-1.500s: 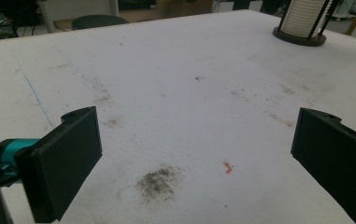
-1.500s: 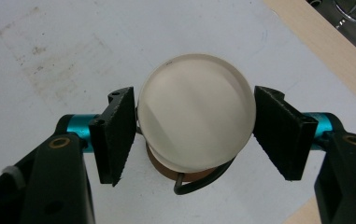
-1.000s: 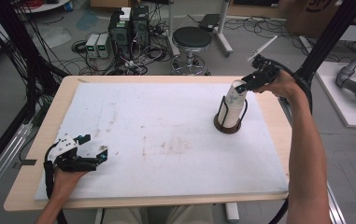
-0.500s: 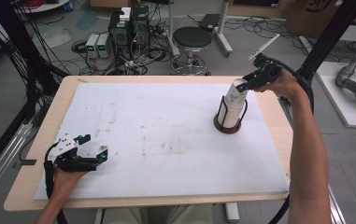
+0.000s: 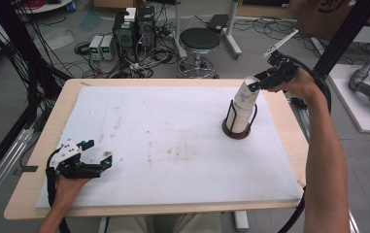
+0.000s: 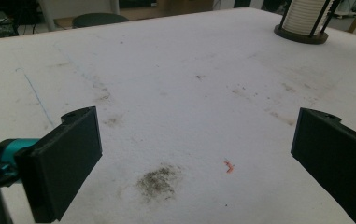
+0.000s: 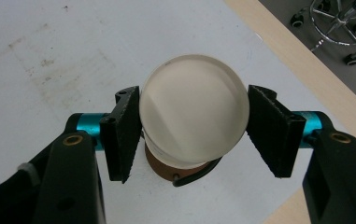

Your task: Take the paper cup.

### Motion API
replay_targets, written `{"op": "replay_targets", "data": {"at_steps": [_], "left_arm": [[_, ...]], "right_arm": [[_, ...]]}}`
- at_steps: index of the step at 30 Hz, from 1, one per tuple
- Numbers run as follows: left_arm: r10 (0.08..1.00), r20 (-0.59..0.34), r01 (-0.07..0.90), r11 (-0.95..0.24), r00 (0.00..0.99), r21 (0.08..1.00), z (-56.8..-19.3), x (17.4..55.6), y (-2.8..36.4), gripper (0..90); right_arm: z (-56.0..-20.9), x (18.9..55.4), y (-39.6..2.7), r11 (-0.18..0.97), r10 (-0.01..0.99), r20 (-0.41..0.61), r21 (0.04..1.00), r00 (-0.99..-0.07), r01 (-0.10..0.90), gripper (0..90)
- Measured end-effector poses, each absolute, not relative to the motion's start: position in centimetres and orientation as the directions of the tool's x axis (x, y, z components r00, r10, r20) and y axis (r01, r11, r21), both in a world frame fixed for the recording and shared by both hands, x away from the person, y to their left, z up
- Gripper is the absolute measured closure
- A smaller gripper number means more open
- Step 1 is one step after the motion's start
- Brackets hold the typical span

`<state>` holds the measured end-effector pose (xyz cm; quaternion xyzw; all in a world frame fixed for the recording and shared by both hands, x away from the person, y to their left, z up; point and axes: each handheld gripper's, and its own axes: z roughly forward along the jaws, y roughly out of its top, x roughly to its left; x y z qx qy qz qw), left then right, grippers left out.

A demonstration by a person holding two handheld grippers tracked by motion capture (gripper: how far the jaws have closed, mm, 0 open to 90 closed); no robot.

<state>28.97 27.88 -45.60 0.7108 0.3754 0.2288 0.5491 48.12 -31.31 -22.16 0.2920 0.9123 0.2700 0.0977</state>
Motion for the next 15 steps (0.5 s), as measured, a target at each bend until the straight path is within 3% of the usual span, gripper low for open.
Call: {"op": "replay_targets", "data": {"at_steps": [15], "left_arm": [[0.783, -0.093, 0.286, -0.111, 0.615, 0.952, -45.6, 29.0, 27.9, 1.8]], "right_arm": [[-19.1, 47.0, -31.5, 0.667, 0.583, -0.048, 0.597, -0.811, 0.445, 38.6]]}}
